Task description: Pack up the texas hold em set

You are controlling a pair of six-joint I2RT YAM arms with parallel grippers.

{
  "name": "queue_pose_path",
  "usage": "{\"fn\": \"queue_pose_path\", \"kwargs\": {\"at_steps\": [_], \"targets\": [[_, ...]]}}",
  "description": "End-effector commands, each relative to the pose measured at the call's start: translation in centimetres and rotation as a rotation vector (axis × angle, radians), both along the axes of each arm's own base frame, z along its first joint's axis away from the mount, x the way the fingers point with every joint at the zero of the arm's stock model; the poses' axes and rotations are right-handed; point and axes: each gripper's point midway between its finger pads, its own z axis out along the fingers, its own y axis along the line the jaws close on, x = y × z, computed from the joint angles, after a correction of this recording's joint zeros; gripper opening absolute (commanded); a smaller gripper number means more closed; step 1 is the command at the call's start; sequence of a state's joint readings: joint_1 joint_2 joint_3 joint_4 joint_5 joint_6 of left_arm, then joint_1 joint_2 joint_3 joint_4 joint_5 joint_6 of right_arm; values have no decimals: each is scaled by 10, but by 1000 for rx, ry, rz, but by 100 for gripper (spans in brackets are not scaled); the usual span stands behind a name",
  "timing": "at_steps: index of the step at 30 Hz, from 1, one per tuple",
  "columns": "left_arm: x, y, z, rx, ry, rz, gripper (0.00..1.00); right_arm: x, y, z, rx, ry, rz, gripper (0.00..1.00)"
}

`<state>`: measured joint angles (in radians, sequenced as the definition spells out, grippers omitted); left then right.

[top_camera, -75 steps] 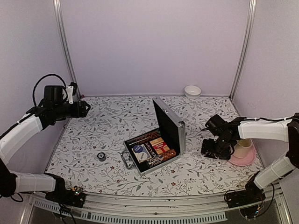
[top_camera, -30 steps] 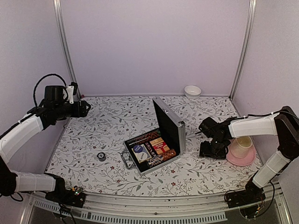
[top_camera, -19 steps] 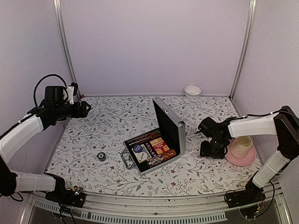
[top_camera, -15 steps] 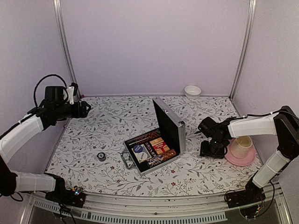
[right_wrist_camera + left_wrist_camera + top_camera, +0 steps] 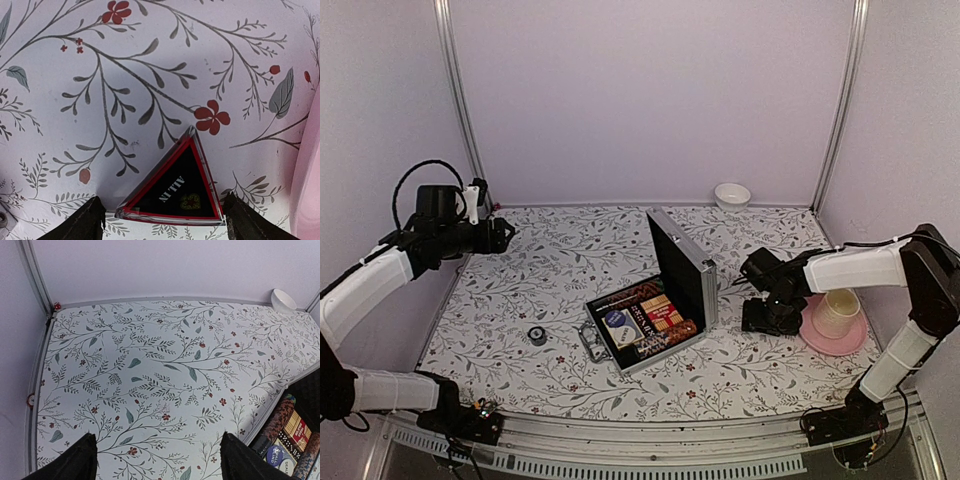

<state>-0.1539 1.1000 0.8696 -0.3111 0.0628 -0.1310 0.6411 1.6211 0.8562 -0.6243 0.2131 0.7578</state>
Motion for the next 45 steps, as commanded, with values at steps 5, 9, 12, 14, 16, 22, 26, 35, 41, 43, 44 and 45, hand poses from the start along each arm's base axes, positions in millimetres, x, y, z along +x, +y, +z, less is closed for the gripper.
{"fn": "queue_pose_path", "kwargs": {"at_steps": [5, 9, 12, 14, 16, 22, 26, 35, 41, 43, 44, 45], "targets": [[1, 1, -4, 9, -2, -4, 85, 4, -5, -6, -67, -6, 46, 84], [1, 0, -4, 7, -1, -7, 85, 4, -5, -5, -66, -6, 60, 81], [1, 0, -4, 5, 0, -9, 85, 3, -6, -7, -71, -2, 63, 77], [0, 0, -4, 4, 0, -10, 85, 1, -6, -8, -70, 3, 62, 76], [0, 0, -4, 4, 1, -12, 85, -1, -7, -9, -67, 9, 58, 76], [1, -1, -4, 0, 0, -14, 85, -6, -9, -9, -60, 14, 56, 76], [0, -1, -4, 0, 0, -15, 85, -7, -11, -10, -68, 14, 53, 73], [0, -1, -4, -2, 0, -15, 85, -8, -12, -9, -66, 11, 50, 65], [-1, -2, -3, -3, -2, -17, 85, -6, -11, -3, -57, -6, 47, 60], [0, -1, -3, -1, -2, -15, 85, -6, -10, -1, -49, -11, 61, 58], [0, -1, -3, -2, -2, -16, 85, -7, -9, -1, -44, -14, 69, 58], [0, -1, -4, -2, -1, -16, 85, -8, -8, 0, -37, -15, 77, 57]]}}
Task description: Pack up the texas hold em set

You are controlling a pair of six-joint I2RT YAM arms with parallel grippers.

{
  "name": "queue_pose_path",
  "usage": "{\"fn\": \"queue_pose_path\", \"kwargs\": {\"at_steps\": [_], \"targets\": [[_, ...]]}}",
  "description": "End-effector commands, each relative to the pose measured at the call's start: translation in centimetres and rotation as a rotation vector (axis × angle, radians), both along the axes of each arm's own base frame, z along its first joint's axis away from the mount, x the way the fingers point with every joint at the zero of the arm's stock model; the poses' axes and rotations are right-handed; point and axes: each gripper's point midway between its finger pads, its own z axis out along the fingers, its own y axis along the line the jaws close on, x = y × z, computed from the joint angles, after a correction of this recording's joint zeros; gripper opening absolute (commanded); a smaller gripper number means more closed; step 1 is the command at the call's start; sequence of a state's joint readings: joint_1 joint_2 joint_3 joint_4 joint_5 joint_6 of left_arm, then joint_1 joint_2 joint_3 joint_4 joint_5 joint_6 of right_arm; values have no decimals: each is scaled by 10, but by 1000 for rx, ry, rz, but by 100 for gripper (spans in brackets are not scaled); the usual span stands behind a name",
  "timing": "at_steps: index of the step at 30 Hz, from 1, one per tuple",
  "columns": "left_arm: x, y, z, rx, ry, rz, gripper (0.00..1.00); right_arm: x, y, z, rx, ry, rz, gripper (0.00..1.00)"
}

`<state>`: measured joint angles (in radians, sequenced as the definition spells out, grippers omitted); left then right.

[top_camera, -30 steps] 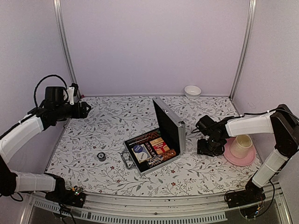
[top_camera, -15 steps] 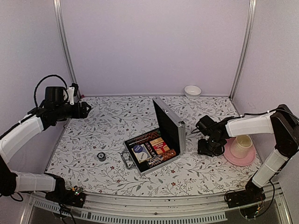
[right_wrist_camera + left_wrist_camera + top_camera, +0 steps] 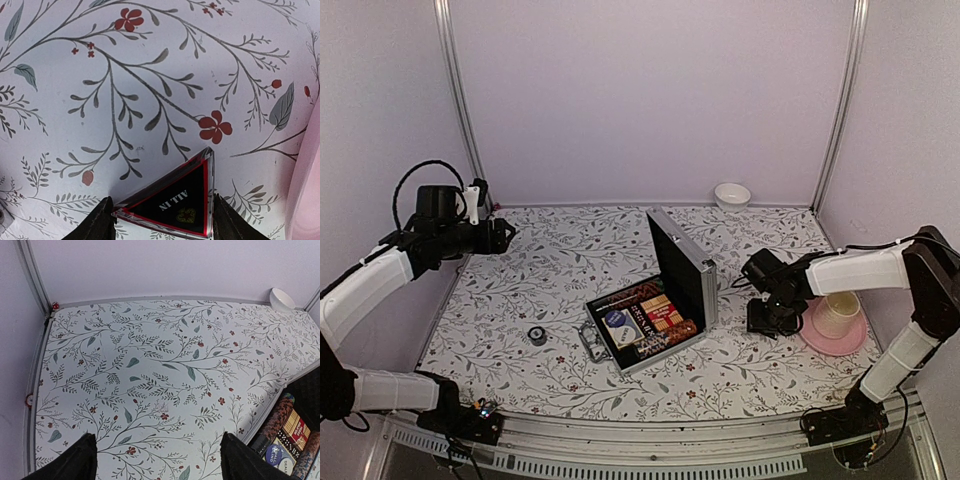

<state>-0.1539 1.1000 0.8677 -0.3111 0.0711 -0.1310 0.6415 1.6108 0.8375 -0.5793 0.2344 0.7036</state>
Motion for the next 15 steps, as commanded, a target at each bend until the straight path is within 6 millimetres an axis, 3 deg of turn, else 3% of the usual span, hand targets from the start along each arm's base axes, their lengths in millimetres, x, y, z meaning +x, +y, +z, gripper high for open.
{"fn": "queue_pose_path", "kwargs": {"at_steps": [1, 9, 15], "targets": [[0, 0, -3, 3, -4, -9, 85, -14, -6, 1, -19, 19, 37, 57], [1, 0, -5, 2, 2, -10, 85, -33, 15, 19, 50, -11, 135, 56], [0, 0, -6, 6, 3, -9, 85, -77, 57, 36, 90, -2, 320, 56]]}}
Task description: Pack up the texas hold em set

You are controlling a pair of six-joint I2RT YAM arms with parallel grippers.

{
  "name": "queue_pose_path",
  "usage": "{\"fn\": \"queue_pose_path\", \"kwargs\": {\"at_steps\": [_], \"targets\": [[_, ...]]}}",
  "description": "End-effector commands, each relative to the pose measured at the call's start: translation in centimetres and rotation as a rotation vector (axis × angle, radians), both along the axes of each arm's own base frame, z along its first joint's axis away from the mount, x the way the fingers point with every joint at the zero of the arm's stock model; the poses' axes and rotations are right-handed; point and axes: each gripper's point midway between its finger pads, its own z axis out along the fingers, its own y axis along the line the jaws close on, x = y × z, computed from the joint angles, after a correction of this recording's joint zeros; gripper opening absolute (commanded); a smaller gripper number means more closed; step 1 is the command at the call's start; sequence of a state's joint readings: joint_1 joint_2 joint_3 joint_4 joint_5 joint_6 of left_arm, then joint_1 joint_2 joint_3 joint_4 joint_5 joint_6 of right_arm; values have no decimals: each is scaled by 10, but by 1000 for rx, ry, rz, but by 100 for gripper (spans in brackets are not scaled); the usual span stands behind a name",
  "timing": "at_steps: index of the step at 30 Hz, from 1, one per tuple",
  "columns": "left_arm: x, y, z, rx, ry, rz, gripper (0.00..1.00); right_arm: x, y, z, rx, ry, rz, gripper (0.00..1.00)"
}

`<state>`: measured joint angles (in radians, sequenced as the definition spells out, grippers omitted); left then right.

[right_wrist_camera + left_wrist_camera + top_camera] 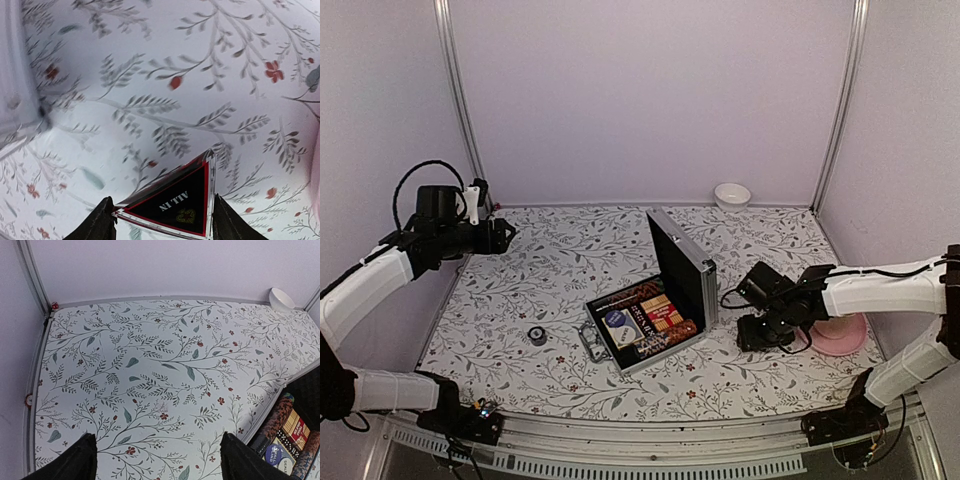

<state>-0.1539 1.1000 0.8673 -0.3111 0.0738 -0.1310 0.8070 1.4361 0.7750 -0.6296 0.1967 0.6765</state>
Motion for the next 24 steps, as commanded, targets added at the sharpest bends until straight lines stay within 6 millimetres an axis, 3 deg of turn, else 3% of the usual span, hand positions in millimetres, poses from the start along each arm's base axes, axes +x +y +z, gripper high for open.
{"fn": "queue_pose_path", "kwargs": {"at_steps": [1, 7, 16, 24], "targets": [[0, 1, -5, 7, 0, -5, 85, -39, 33, 13, 39, 18, 147, 56], [0, 1, -7, 5, 6, -6, 85, -69, 83, 30, 147, -1, 258, 56], [-4, 2, -4, 5, -7, -2, 85, -119, 137, 25, 197, 31, 433, 56], [-5, 1, -1, 1, -14, -7, 85, -99, 188, 38, 192, -52, 499, 56]]}}
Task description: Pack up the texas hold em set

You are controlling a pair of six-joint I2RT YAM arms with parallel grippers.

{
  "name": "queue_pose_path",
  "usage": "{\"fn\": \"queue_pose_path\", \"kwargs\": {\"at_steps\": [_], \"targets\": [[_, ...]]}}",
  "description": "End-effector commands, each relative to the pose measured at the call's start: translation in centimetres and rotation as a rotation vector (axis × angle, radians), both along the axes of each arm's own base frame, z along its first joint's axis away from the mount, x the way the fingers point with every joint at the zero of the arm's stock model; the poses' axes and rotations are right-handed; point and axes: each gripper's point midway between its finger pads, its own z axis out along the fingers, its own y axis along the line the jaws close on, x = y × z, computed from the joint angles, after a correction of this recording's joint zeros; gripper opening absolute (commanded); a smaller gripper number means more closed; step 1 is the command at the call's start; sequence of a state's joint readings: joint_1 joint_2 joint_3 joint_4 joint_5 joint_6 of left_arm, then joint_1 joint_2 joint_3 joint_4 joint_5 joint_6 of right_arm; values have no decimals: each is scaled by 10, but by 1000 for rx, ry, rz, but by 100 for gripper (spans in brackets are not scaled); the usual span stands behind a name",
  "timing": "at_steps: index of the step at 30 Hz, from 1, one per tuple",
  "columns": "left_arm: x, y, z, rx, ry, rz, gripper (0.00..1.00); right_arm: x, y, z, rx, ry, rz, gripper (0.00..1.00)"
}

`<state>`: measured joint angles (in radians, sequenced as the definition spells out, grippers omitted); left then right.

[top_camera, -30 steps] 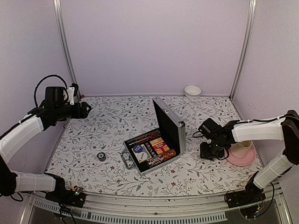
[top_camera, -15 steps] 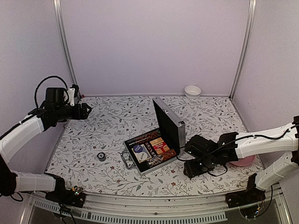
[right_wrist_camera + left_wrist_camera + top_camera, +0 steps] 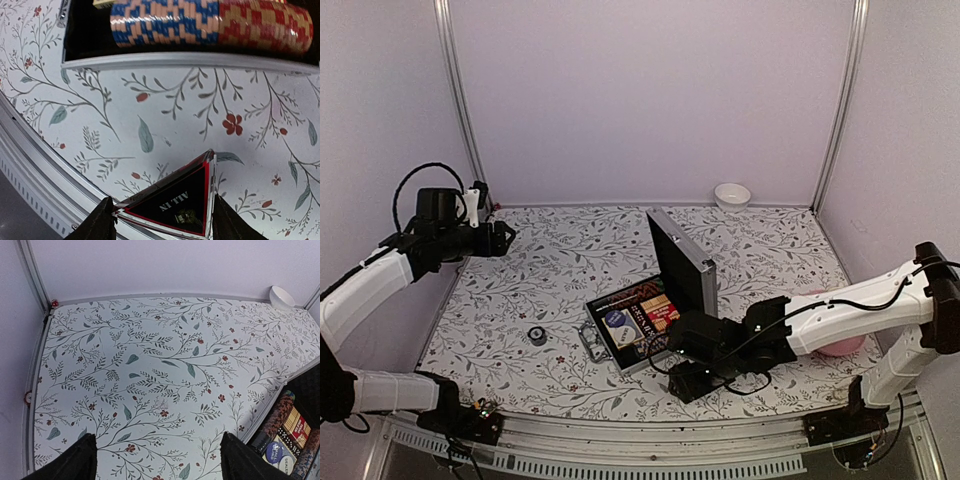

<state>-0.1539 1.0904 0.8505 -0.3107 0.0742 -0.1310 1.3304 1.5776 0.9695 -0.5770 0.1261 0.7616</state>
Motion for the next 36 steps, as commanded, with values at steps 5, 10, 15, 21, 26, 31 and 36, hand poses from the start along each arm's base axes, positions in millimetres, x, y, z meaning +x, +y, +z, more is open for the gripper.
{"fn": "queue_pose_path", "kwargs": {"at_steps": [5, 10, 15, 21, 26, 31, 36], "targets": [[-2, 1, 7, 0, -32, -3, 85, 42, 51, 16, 42, -93, 34, 56], [-3, 3, 8, 5, -38, 4, 85, 76, 71, 35, 59, -161, 62, 56], [-3, 4, 7, 8, -36, 7, 85, 111, 73, 39, 40, -195, 54, 56], [-3, 4, 8, 9, -39, 7, 85, 150, 67, 31, -32, -221, 33, 56], [-2, 3, 8, 8, -37, 4, 85, 170, 65, 22, -87, -226, 36, 56], [-2, 2, 7, 5, -34, -1, 85, 180, 63, 6, -124, -212, 46, 56], [-2, 1, 5, 3, -27, -6, 85, 188, 61, 0, -135, -203, 34, 56]]}}
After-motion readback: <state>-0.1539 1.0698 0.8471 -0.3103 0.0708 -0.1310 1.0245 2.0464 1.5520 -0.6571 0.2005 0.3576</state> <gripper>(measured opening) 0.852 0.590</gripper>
